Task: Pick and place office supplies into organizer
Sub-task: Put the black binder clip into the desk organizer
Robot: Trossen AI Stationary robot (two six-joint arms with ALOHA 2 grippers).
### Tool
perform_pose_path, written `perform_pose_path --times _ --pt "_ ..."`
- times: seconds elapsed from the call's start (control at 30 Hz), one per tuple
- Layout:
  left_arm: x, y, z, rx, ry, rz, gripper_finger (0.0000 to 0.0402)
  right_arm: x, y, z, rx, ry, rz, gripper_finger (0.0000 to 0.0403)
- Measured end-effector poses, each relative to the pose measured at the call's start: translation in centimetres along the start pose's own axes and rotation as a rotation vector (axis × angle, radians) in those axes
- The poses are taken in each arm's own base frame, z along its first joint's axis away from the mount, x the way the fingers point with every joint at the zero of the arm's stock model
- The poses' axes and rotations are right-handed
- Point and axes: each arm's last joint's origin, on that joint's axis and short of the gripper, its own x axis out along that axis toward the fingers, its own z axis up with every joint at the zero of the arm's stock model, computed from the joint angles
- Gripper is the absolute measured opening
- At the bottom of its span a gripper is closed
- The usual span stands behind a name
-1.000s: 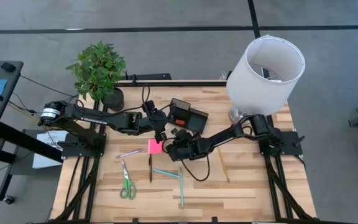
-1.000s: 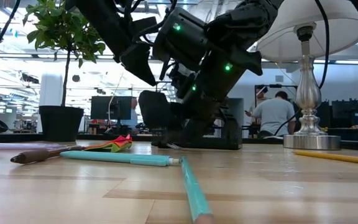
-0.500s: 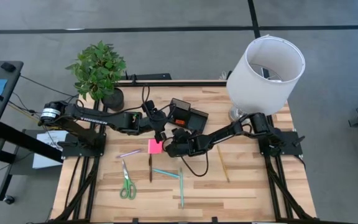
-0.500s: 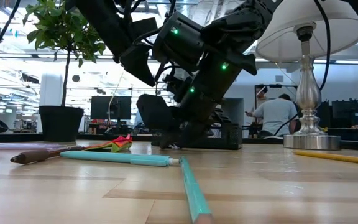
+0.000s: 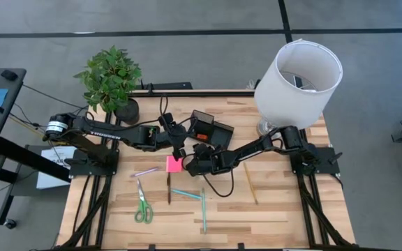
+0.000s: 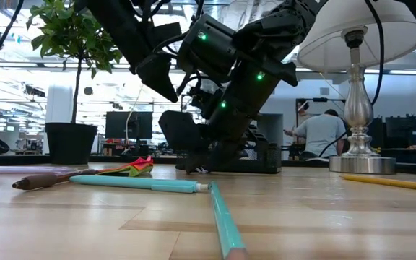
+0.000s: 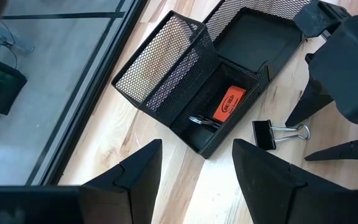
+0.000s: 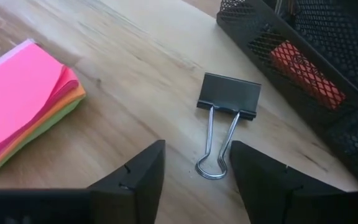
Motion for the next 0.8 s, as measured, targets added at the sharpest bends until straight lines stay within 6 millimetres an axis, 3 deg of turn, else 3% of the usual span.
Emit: perform_pose_path --times 0.33,0.8 --pt "0.0 0.0 0.0 0.0 0.0 0.002 0.019 0.5 -0.5 0.5 0.024 -0.049 -0.042 0.0241" --pt "0.0 0.0 -0.3 0.017 0.03 -0.009 0.019 1.8 -1.7 2.2 0.118 -0.113 -0.085 0.0244"
